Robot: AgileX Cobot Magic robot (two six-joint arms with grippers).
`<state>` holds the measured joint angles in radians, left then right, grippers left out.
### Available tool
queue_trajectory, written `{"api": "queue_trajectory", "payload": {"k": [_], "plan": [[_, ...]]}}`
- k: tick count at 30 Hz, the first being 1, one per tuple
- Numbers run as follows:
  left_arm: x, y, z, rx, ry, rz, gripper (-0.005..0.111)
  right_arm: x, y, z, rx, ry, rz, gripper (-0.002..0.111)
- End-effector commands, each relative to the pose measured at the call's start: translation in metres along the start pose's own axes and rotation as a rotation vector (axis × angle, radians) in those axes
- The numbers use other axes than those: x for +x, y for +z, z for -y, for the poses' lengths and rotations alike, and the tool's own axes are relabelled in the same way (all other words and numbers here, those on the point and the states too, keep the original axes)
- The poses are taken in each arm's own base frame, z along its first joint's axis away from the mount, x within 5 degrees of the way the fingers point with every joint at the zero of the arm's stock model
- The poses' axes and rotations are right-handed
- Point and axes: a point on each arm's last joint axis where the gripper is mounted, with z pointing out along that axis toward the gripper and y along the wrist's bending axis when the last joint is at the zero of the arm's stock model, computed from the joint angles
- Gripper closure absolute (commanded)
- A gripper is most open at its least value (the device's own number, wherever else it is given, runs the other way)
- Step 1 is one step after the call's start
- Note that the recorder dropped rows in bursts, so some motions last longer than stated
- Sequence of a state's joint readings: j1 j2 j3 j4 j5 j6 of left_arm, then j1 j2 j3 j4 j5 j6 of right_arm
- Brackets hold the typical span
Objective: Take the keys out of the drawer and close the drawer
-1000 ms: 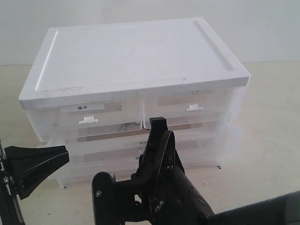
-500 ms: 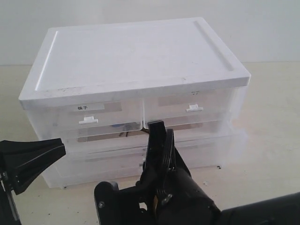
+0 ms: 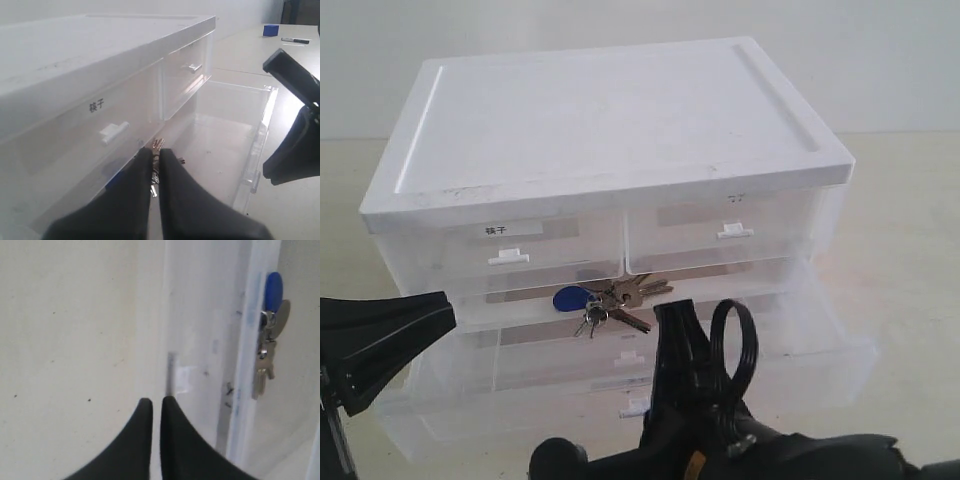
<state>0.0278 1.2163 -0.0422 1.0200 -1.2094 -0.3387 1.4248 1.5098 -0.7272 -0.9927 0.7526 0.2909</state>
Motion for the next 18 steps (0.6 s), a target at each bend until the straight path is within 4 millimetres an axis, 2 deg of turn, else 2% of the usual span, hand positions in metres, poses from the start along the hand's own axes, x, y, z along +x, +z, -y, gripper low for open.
{"api": "queue_trajectory", "payload": {"k": [1,5,7,10,15,17,18], "plan": [[0.000,-0.001,0.001,-0.001,-0.022,0.011,0.102,0.005,-0.002,-0.003,-0.020,0.003,-0.037,0.108],[0.000,-0.001,0.001,-0.001,-0.022,0.011,0.102,0.006,-0.002,-0.003,-0.023,0.006,-0.038,0.108],[0.000,-0.001,0.001,-0.001,-0.022,0.011,0.102,0.005,-0.007,-0.003,-0.052,0.062,-0.006,0.108],[0.000,-0.001,0.001,-0.001,-0.027,0.011,0.102,0.005,-0.030,0.009,-0.054,0.311,0.135,0.108],[0.000,-0.001,0.002,0.001,-0.035,0.010,0.102,0.016,-0.066,0.030,0.002,0.487,0.308,0.108],[0.000,-0.001,0.002,0.003,-0.034,0.010,0.102,0.024,-0.079,0.040,0.056,0.526,0.359,0.094],[0.000,-0.001,0.002,0.008,-0.033,0.008,0.102,0.024,-0.081,0.043,0.087,0.502,0.372,0.077]]}}
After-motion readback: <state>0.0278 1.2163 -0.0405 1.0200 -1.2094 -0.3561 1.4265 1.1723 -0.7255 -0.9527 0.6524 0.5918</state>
